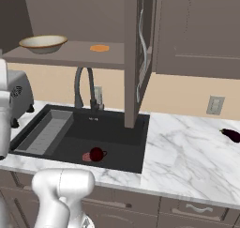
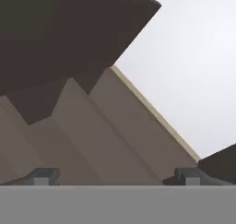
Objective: Pick the mug and place it in the sink. Pick the bowl and place it in the open cabinet and then close the cabinet.
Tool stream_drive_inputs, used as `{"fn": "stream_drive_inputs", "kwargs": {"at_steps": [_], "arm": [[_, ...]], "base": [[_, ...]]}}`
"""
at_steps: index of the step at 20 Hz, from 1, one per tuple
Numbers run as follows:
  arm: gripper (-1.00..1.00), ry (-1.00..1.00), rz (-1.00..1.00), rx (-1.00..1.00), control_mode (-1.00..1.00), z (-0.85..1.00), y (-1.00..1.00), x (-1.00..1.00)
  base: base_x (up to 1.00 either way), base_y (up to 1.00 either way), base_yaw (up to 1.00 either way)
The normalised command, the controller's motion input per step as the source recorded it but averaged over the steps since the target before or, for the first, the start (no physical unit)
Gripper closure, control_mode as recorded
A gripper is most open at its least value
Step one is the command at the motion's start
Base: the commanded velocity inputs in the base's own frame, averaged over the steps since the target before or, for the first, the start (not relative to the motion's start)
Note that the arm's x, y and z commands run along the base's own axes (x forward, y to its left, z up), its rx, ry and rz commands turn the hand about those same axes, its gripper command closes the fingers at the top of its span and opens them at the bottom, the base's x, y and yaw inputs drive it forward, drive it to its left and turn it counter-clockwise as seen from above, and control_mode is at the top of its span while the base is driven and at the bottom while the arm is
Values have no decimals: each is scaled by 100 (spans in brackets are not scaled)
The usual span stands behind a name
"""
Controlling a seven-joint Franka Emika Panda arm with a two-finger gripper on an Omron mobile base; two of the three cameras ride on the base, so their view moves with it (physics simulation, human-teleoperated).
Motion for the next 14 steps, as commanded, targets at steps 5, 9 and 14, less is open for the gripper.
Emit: {"fn": "stream_drive_inputs", "kwargs": {"at_steps": [5,9,14], "arm": [[-100,-18,0,4,-100,28,-50,-65],[-100,-19,0,5,-100,10,-54,-82],[-100,-10,0,7,-100,2,-66,-68]], "base": [[0,0,0],[0,0,0],[0,0,0]]}}
